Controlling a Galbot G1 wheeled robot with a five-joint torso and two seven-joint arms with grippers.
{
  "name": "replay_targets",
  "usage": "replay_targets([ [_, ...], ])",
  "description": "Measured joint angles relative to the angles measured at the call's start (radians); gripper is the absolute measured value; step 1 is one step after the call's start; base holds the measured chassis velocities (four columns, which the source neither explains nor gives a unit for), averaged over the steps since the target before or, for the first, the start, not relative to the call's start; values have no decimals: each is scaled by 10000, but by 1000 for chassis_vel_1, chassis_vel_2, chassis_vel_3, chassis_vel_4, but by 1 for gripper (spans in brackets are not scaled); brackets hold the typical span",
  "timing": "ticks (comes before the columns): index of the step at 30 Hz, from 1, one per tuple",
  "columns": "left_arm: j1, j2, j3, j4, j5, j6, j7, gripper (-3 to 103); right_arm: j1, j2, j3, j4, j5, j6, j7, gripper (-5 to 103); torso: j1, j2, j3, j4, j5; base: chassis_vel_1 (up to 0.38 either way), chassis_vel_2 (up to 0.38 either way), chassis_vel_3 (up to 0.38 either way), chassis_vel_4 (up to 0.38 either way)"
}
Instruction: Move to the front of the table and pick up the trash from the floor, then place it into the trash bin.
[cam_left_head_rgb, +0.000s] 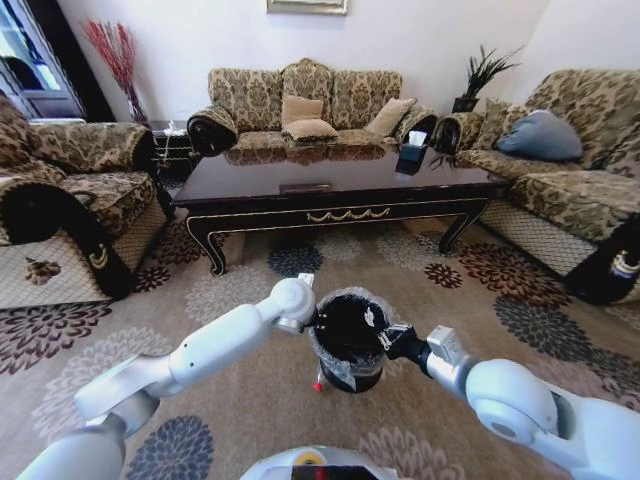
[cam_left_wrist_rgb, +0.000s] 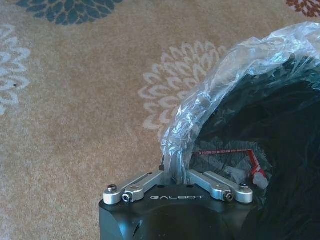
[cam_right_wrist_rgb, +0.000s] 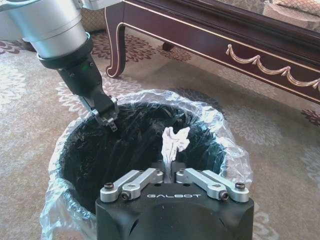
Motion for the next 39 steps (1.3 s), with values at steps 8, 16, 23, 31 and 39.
replay_targets([
  [8,2,-95,-44,-29,30,-6,-3,0,-22,177,-49,-205,-60,-20,20,35,0,0,0,-3,0,0,0,0,0],
  [16,85,157,-77,-70,45,6,-13,0,-70,258,-37,-204,-88,-29,23,62,0,0,0,-1,0,0,0,0,0],
  [23,596,797,-367,-493,64,71,-9,0,52,510,203,-504,-28,84,-81,94,0,0,-1,-1,-1,0,0,0,0],
  [31,1674,1391,-1612,-599,82,110,39,0,370,915,662,-1026,208,255,-426,100,0,1,-1,1,-3,0,0,0,0],
  [39,2815,1923,-3753,-154,88,118,249,0,950,1809,761,-3701,-346,1076,-1270,100,0,1,0,2,-2,0,0,0,0],
])
